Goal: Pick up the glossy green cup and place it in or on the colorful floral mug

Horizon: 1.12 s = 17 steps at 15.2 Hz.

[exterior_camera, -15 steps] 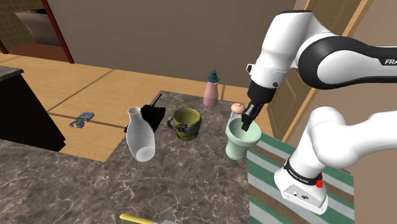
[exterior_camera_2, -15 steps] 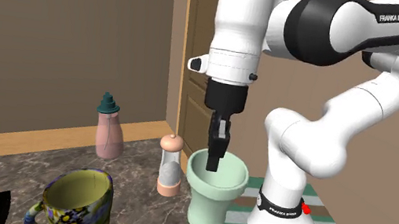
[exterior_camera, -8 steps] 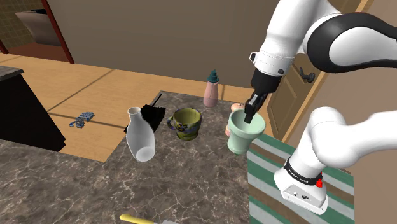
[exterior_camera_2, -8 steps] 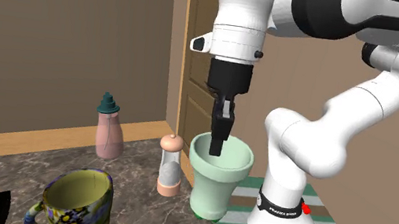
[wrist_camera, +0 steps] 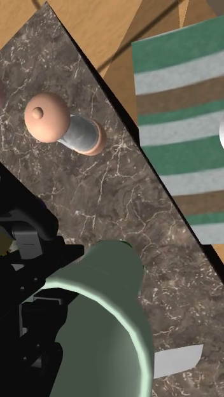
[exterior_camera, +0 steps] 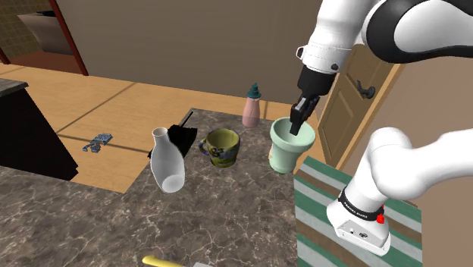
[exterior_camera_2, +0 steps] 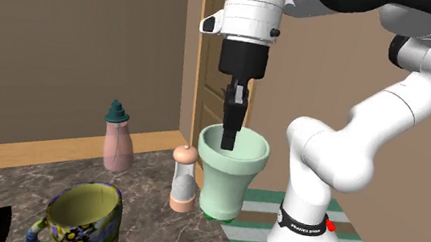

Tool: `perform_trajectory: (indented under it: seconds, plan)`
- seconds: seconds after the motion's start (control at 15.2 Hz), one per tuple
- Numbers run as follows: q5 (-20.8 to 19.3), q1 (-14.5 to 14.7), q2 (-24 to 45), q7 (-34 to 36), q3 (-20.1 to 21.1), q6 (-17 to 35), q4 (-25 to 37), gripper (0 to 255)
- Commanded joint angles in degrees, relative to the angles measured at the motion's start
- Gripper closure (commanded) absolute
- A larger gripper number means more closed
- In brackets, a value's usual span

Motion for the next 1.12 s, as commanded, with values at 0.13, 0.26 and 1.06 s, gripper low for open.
perform_trajectory:
  seconds: [0.13, 0.26, 1.06]
  plan:
    - [-1.9, -1.9, 8.9, -2.3, -1.5, 2.8, 5.8, 255]
    - [-2.7, -2.7, 13.4, -3.4, -2.2, 3.9, 9.0, 255]
    - [-6.2, -5.9, 39.7, -8.0, -5.3, 4.8, 33.9, 255]
